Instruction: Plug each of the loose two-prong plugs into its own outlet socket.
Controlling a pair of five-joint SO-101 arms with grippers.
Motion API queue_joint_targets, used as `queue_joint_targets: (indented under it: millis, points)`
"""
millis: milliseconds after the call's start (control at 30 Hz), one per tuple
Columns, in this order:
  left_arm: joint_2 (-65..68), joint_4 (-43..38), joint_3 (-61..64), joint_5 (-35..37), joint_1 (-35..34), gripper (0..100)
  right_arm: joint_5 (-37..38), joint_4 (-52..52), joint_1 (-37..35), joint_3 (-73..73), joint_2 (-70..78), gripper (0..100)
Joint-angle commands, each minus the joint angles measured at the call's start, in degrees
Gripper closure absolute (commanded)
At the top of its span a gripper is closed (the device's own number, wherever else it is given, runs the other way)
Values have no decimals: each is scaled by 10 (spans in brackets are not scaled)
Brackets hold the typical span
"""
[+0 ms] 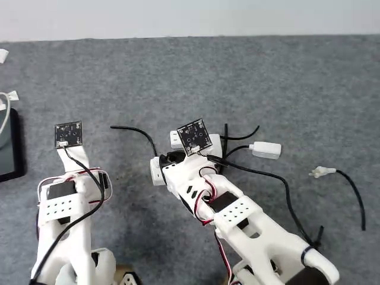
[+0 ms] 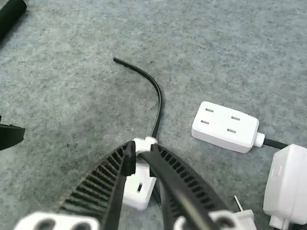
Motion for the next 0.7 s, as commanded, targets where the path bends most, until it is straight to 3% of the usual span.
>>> queue_joint_targets:
  millis: [0, 200, 667]
  points:
    - [-7, -15, -1, -9, -2, 942, -2, 20, -14, -23, 3, 991]
    - [-7, -15, 0, -9, -2, 942, 38, 166, -31, -84, 8, 991]
    - [-7, -15, 0, -9, -2, 942, 56, 274, -27, -187, 2, 991]
